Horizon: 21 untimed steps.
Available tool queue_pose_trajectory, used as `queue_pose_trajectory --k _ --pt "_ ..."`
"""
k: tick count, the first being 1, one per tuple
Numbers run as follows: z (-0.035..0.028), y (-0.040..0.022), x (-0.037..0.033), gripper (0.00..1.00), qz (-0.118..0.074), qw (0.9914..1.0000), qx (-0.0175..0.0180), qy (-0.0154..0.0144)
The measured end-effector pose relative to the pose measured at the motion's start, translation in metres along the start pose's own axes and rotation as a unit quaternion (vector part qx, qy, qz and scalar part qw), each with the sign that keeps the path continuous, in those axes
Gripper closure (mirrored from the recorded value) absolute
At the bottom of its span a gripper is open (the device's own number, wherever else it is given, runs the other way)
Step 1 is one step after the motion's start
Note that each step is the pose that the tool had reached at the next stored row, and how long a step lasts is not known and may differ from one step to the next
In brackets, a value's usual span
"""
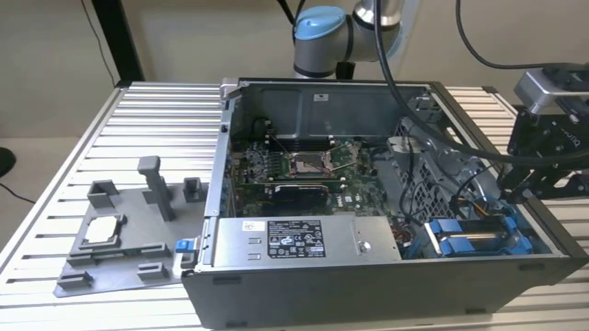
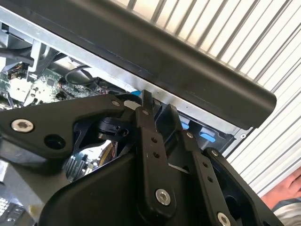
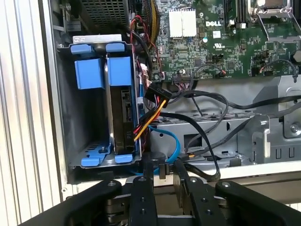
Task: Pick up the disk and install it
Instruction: 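Insert the second disk wire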
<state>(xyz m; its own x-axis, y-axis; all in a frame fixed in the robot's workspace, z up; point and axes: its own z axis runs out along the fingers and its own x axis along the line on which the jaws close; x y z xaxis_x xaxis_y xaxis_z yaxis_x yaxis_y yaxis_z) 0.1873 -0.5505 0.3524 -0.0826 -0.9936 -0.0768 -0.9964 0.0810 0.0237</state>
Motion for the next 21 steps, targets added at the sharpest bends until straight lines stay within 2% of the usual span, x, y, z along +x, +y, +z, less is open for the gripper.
queue_pose_trajectory --k 15,16,21 --pt "0.0001 0.0 0.0 0.0 0.0 1.0 0.0 0.0" --pt "0.0001 0.0 0.0 1.0 0.0 1.0 0.0 -0.0001" --pt "-0.0057 0.0004 -0.0004 1.0 0.0 1.0 0.0 0.0"
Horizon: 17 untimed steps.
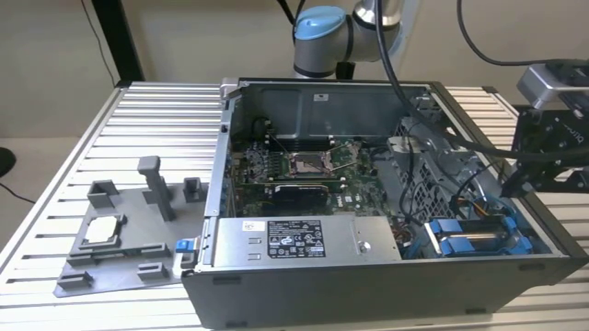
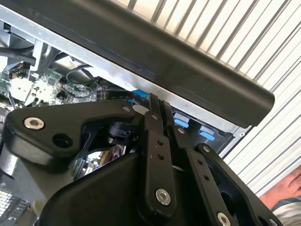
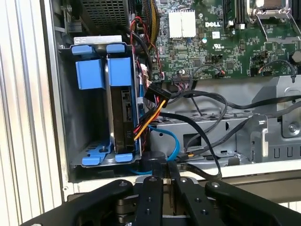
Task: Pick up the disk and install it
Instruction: 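Insert the second disk wire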
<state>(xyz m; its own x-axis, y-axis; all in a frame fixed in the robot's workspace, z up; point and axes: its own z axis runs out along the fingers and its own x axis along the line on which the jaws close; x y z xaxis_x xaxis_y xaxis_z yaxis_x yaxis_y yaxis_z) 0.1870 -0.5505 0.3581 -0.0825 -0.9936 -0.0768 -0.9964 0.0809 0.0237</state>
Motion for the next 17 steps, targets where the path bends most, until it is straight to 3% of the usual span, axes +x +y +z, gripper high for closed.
queue_pose_trajectory --k 3,10,17 --pt "-0.0019 0.0055 0.0002 1.0 0.0 1.0 0.0 -0.0001" --pt "-0.0024 0.0307 0.0023 1.0 0.0 1.0 0.0016 0.0001" --pt "-0.0031 0.0474 0.0044 1.0 -0.007 0.99995 0.0057 0.005"
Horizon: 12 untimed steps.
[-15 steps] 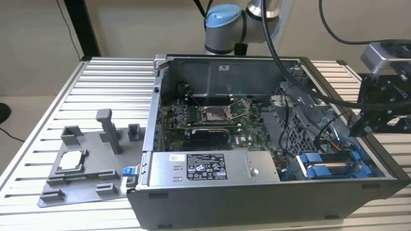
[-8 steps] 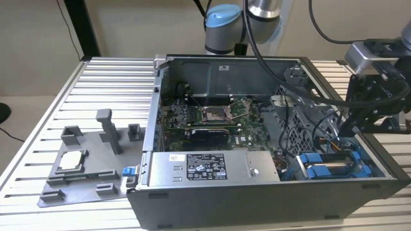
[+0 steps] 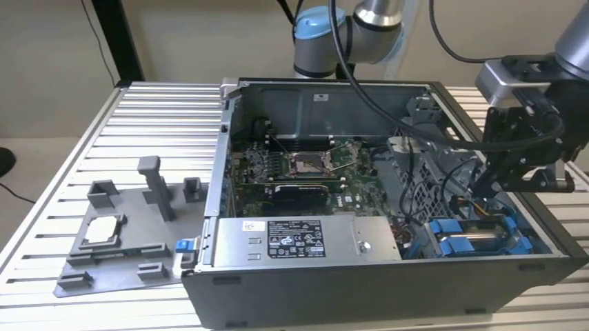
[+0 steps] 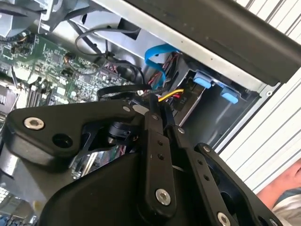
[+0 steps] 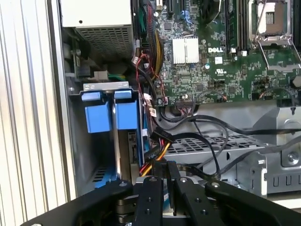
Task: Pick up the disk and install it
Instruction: 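Insert the second disk wire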
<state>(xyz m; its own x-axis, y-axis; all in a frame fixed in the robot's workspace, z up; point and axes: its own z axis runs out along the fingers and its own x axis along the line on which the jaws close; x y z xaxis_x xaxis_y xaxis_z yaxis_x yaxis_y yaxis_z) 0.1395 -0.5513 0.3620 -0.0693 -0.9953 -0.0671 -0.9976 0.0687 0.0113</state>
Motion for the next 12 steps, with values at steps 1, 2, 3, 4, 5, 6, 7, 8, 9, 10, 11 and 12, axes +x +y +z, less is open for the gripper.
queue_pose_trajectory --k 1,2,3,4,5,6,7,8,9,10,11,12 --pt "-0.0001 0.0014 0.0005 1.0 -0.002 1.0 0.0003 0.0006" --pt "-0.0002 0.0025 0.001 1.0 -0.003 0.99999 0.0005 0.001" --pt "-0.0003 0.0031 0.0022 1.0 -0.005 0.99999 0.0006 0.001" --pt "-0.0004 0.0035 0.0041 1.0 -0.006 0.99998 0.0007 0.0011" --pt "-0.0006 0.0037 0.0062 1.0 -0.007 0.99997 0.0007 0.0011" --pt "-0.0007 0.0035 0.0087 1.0 -0.008 0.99997 0.0007 0.0011" --pt "-0.0009 0.0033 0.0117 1.0 -0.008 0.99997 0.0007 0.0011" --pt "-0.0011 0.0031 0.0143 1.0 -0.008 0.99997 0.0007 0.001" --pt "-0.0012 0.0031 0.0161 1.0 -0.008 0.99997 0.0007 0.001" --pt "-0.0013 0.003 0.0167 1.0 -0.008 0.99997 0.0006 0.0011" --pt "-0.0013 0.003 0.017 1.0 -0.008 0.99997 0.0007 0.0011" --pt "-0.0013 0.003 0.0175 1.0 -0.008 0.99997 0.0006 0.001"
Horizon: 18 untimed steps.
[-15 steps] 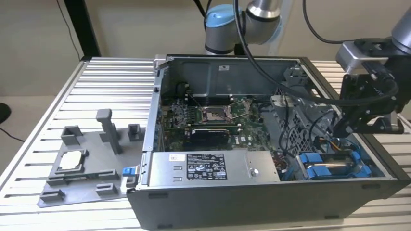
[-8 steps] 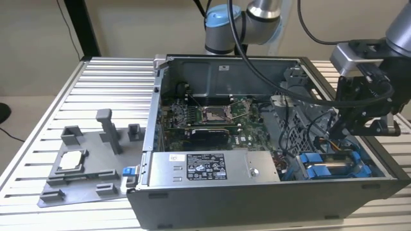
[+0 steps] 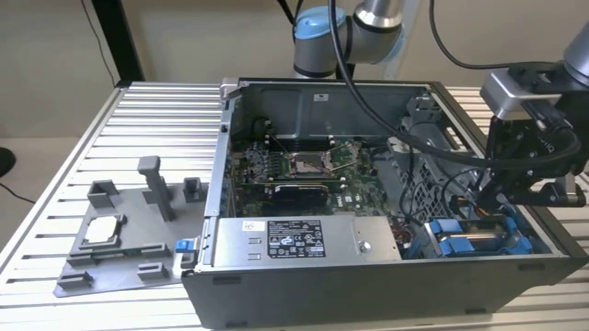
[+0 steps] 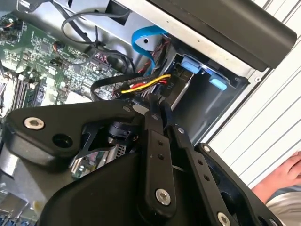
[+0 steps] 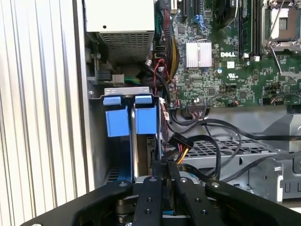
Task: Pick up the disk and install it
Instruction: 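Insert the second disk wire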
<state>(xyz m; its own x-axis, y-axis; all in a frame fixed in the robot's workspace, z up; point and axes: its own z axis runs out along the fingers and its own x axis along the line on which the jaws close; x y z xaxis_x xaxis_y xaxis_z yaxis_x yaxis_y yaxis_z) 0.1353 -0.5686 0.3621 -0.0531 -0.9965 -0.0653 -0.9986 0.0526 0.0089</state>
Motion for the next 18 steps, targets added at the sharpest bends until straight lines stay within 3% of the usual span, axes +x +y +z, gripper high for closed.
queue_pose_trajectory --k 6,9,18 --pt "0.0 0.0007 0.0095 1.0 0.0 1.0 0.0005 0.0" --pt "0.0015 0.0044 0.0101 1.0 0.0 0.99999 0.0039 -0.0002" --pt "0.0061 0.0075 0.0105 1.0 -0.001 0.99994 0.0112 -0.0005"
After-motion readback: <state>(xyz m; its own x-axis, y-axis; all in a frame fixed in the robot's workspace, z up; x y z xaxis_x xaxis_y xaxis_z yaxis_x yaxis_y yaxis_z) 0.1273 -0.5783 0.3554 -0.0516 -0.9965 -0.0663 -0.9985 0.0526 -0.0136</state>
